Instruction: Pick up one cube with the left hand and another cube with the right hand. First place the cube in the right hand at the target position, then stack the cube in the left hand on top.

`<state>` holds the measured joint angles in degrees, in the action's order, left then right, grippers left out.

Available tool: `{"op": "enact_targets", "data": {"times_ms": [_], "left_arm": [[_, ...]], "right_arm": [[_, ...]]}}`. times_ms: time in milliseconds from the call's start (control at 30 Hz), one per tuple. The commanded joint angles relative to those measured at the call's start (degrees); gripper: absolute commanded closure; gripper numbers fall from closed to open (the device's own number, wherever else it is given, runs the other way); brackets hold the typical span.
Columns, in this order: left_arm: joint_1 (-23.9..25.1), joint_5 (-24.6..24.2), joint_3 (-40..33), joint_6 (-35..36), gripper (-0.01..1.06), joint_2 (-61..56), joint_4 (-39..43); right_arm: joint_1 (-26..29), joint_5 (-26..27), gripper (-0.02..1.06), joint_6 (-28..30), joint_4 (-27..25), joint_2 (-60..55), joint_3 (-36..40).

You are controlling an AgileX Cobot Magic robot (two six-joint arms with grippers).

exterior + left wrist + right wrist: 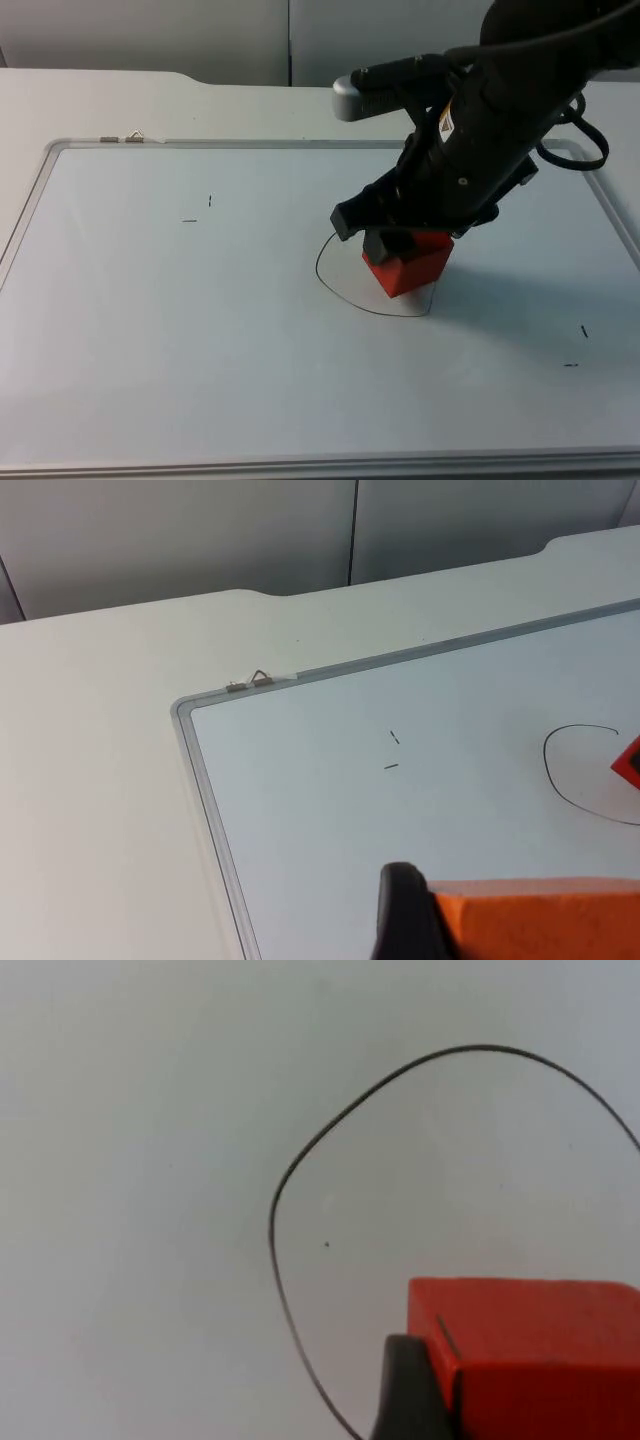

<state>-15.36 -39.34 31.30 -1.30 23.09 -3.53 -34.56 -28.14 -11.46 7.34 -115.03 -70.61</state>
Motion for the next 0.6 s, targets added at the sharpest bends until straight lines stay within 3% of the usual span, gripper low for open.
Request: {"op": "enact_targets", "data": {"times_ms": [0,567], "left_arm": [[-0.3,1.3,0.0,0.2,0.83,-0.4,-0.4],[-0.3,1.3,0.0,0.2,0.83,-0.4,-0.6]], "right_arm": [[0.1,2.2,1.05,-0.2,0.3,-0.4,-0.5],[0.1,0.2,1.05,-0.6,0.5,-5.6,-4.4]]}}
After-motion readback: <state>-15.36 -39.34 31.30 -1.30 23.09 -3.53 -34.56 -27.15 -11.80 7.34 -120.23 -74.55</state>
